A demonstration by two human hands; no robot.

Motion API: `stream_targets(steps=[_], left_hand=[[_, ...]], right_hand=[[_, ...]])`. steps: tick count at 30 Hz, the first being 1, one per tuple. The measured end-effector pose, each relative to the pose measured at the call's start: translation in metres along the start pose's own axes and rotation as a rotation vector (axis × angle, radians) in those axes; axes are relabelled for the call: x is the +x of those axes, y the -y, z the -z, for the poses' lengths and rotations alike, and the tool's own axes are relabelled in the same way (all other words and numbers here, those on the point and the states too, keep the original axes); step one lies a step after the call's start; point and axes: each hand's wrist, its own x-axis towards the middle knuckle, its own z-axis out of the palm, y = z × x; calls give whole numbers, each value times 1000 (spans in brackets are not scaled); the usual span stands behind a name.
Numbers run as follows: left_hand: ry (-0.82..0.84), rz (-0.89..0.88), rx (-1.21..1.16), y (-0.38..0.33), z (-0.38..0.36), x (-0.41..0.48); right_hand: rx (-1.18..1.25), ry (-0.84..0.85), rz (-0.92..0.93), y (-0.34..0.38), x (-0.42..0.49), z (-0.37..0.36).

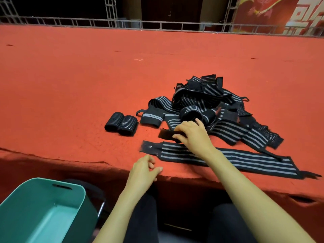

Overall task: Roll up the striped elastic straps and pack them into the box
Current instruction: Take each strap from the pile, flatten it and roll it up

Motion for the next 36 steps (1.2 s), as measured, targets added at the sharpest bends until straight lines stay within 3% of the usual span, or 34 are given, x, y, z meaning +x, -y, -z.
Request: stream_targets(steps=[3, 7, 10, 13, 18, 23, 26, 29, 34, 36], left_hand=[[-4, -28, -2, -16, 1, 2], [-87, 72, -362, -43, 7, 16], [-34, 146, -513, -57, 13, 27], [-11, 138, -496, -63, 10, 33], [-96, -22, -332, -54, 10, 40], [-372, -124, -207, -31, 29, 47], [-350, -80, -128, -16, 26, 56], [-338, -35, -96, -13, 17, 60], [-296, -32, -18, -12, 11, 62], [-292, -27, -10, -11, 10, 62]], right_hand=[[91, 43, 47, 3, -8, -1], [255, -7, -49, 2, -24, -6], [305, -66, -43, 5, -34, -5], [308, -22, 11, 8, -43, -3], [337, 204, 45, -7, -54, 12], [123, -24, -306, -67, -65, 28], [24, -64, -565, -102, -78, 31], [-17, -73, -711, -110, -92, 30], [-145, -360, -925, -112, -112, 37], [-165, -378, -1022, -117, -121, 38]])
